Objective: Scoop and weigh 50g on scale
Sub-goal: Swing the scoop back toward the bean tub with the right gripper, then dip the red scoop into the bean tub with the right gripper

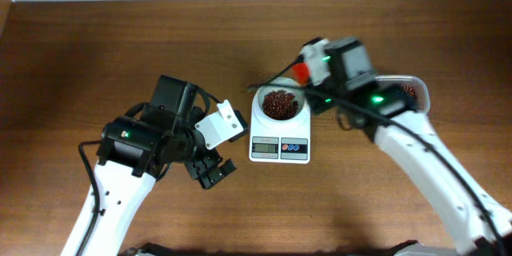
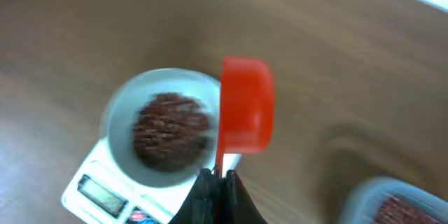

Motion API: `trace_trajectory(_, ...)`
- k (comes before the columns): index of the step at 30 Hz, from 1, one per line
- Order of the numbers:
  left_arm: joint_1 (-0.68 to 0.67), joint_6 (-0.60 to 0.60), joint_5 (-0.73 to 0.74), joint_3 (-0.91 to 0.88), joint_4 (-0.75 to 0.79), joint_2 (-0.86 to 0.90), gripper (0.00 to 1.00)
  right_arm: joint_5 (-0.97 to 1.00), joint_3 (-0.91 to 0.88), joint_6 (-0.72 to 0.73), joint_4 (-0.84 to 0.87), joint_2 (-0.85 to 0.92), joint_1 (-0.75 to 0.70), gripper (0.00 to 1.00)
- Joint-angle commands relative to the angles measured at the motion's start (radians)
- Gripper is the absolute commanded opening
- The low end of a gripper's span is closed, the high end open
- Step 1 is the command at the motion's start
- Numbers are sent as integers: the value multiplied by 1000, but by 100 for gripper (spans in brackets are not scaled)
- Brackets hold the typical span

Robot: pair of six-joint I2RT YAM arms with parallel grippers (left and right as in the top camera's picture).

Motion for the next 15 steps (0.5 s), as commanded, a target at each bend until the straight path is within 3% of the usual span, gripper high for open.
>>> trace_trajectory(1,6,16,0,-6,-1,2,99,54,32,17,-88,-82,-138,4)
trace_trajectory(8,6,16,0,-6,-1,2,99,68,31,17,-280,-85,-444,4)
trace_trajectory(15,6,16,0,-6,-2,2,99,266,31,3,-290,90,-468,4)
